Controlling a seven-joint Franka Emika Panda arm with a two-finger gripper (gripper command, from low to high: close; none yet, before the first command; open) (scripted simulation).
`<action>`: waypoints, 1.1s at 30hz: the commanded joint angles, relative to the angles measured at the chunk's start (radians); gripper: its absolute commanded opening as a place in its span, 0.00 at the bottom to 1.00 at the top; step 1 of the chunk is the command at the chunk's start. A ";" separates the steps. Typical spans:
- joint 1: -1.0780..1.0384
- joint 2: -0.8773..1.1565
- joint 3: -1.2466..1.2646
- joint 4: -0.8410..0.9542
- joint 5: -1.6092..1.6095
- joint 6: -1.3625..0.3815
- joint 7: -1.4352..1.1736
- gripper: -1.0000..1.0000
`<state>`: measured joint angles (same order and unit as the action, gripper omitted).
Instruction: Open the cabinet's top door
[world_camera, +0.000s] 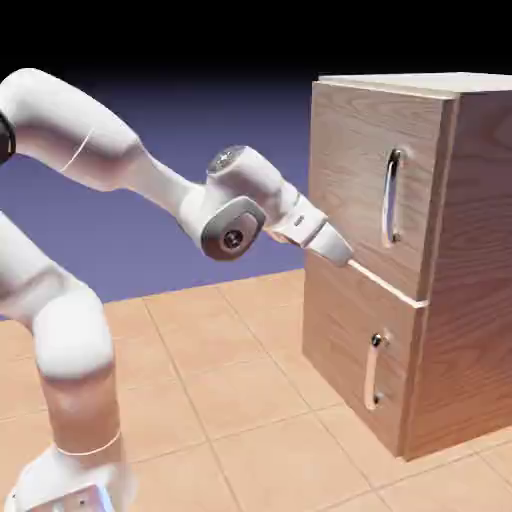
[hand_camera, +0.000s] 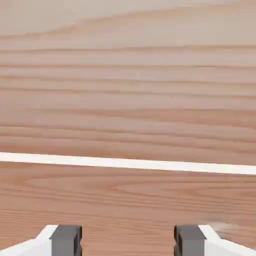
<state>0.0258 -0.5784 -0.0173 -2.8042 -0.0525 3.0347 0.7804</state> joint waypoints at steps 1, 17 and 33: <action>0.011 -0.007 -0.014 0.005 -0.044 -0.002 0.033 0.50; 0.195 -0.118 -0.244 0.082 -0.739 -0.032 0.555 0.50; 0.379 -0.229 -0.473 0.159 -1.435 -0.063 1.078 0.50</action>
<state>0.4044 -0.8071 -0.4902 -2.6454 -1.4876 2.9718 1.8580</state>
